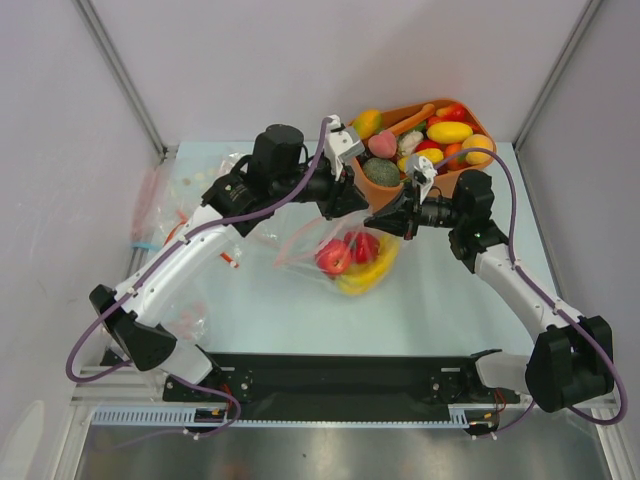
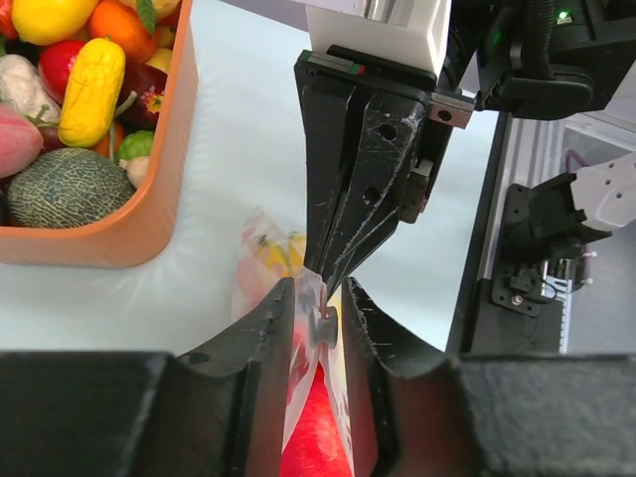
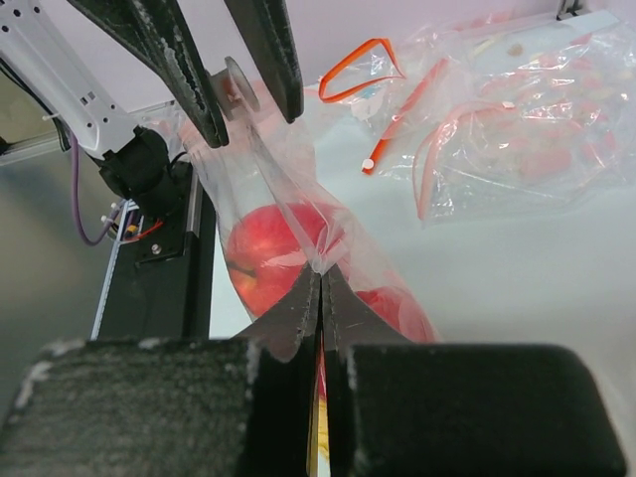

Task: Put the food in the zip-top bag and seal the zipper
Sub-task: Zip the zipper food storage bag at the center of the board.

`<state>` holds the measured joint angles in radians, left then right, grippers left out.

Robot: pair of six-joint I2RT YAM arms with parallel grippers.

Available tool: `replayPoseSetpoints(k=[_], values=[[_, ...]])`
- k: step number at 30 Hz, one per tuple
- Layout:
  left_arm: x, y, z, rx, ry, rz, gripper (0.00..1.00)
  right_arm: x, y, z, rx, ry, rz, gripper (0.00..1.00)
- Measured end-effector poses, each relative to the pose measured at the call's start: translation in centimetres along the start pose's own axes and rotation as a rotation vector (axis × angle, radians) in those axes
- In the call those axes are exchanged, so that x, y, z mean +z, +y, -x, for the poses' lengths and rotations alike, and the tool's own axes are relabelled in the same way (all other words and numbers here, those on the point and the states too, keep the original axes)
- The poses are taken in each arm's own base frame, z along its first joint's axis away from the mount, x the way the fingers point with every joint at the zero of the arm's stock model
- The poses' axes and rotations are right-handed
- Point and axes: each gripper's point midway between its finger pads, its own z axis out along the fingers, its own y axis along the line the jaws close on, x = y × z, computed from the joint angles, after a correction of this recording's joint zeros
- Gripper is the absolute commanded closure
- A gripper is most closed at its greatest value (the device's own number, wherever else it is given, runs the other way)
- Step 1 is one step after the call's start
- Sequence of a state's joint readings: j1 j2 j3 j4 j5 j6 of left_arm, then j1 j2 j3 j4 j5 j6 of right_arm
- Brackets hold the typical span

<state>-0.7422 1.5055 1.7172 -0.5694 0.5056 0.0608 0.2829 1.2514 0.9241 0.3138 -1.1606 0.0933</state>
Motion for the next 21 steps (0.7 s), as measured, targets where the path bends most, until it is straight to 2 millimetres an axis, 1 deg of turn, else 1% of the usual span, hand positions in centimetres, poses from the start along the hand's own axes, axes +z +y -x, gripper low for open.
replayPoseSetpoints(k=[1,3,4,5,8,9,10,13,15,17,18,19,21], values=[[0.0,-0.1,0.0,0.0,0.0,-0.005,0.8,0.04,0.04,0.02,0.0,0.0,0.002,1.0],[0.02,-0.31,0.0,-0.001,0.0,-0.015,0.88,0.06,0.07,0.05,-0.001,0.0,0.002,1.0],[0.04,-0.4,-0.02,-0.001,0.0,-0.02,0.97,0.06,0.07,0.06,-0.001,0.0,0.002,1.0],[0.04,-0.51,-0.02,-0.001,0.001,-0.025,1.0,0.08,0.1,0.06,-0.001,0.0,0.003,1.0],[0.06,-0.58,-0.07,0.002,0.003,-0.028,1.0,0.1,0.12,0.03,0.001,0.001,0.004,1.0],[0.05,-0.59,-0.1,0.001,0.004,-0.028,0.97,0.1,0.12,0.04,0.001,0.001,0.004,1.0],[0.03,-0.6,-0.13,0.001,0.005,-0.028,0.8,0.11,0.14,0.02,0.003,0.001,0.004,1.0],[0.01,-0.62,-0.31,-0.002,0.012,-0.027,0.62,0.15,0.21,0.0,0.006,0.003,0.006,1.0],[0.01,-0.66,-0.46,-0.006,0.018,-0.028,0.61,0.21,0.27,0.07,0.004,0.003,0.008,1.0],[0.0,-0.7,-0.55,-0.007,0.021,-0.029,0.63,0.26,0.33,0.16,0.002,0.002,0.011,1.0],[0.0,-0.7,-0.58,-0.008,0.022,-0.028,0.67,0.29,0.36,0.22,0.0,0.002,0.012,1.0],[-0.01,-0.7,-0.6,-0.007,0.023,-0.029,0.77,0.33,0.4,0.31,0.0,0.002,0.013,1.0],[-0.04,-0.69,-0.68,-0.004,0.027,-0.028,0.85,0.39,0.46,0.48,-0.004,0.0,0.016,1.0]])
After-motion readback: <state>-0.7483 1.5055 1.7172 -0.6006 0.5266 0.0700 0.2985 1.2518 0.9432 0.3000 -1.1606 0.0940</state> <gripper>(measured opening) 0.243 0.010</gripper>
